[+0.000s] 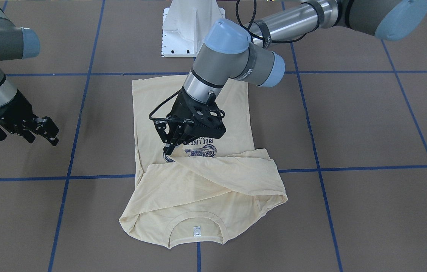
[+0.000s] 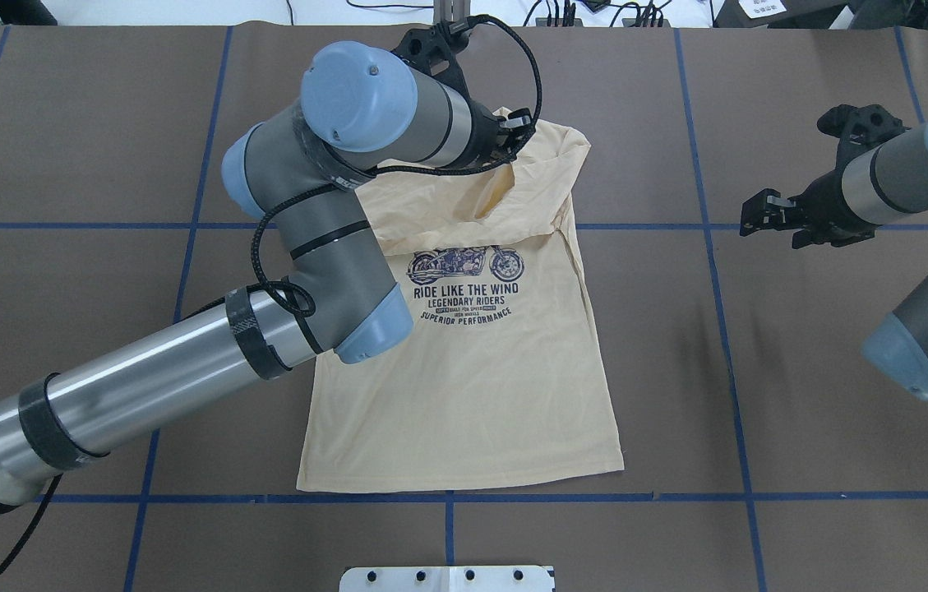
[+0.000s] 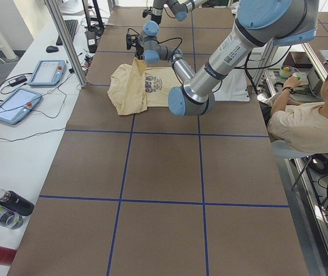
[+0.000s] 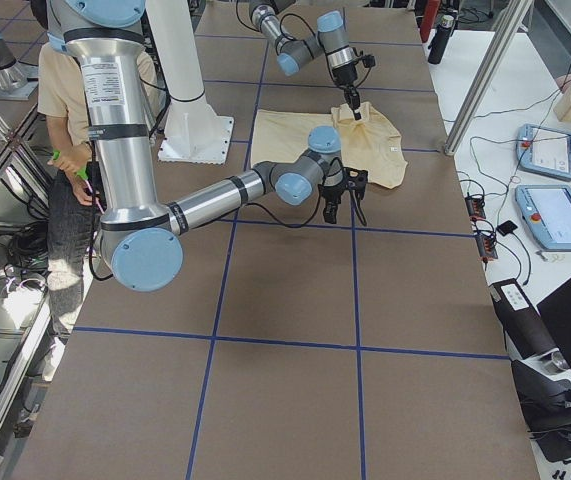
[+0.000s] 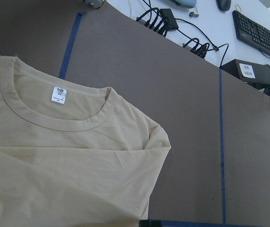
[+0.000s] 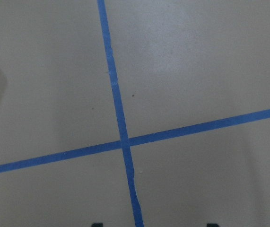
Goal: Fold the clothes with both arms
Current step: 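Fold the sleeve across the shirt front with the left gripper and release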
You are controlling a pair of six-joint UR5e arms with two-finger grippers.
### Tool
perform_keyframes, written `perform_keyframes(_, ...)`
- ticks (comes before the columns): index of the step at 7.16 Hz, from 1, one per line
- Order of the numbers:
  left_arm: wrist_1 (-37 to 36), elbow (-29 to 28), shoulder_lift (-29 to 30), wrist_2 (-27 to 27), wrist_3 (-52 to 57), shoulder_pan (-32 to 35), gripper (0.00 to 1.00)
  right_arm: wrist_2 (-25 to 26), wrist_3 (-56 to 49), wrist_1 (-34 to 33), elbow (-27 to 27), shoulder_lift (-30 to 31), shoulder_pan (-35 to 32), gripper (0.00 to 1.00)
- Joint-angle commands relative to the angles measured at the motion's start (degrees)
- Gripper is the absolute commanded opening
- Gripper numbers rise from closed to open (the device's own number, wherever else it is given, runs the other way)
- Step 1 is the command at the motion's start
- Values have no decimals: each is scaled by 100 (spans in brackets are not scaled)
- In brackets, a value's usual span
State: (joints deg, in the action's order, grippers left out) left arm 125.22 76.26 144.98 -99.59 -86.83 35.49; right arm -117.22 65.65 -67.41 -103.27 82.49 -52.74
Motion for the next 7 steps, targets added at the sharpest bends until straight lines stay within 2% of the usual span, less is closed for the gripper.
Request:
perform_keyframes(1, 11, -355, 318, 317, -36, -209, 0, -11, 0, 0, -17, 4, -17, 79)
perform_keyframes(3, 72, -576, 425, 326, -36, -227, 0, -194, 0, 0, -35, 12, -174, 79)
perform_keyframes(5, 82, -621, 531, 352, -54, -296, 14, -213, 9, 0, -61, 39, -175, 80)
perform_keyframes(6, 82, -708, 592, 361, -62, -323, 15, -213, 9, 0, -70, 39, -175, 80)
perform_keyframes(7, 82, -709, 610, 352, -63, -332, 43, -213, 26, 0, -131, 39, -175, 81)
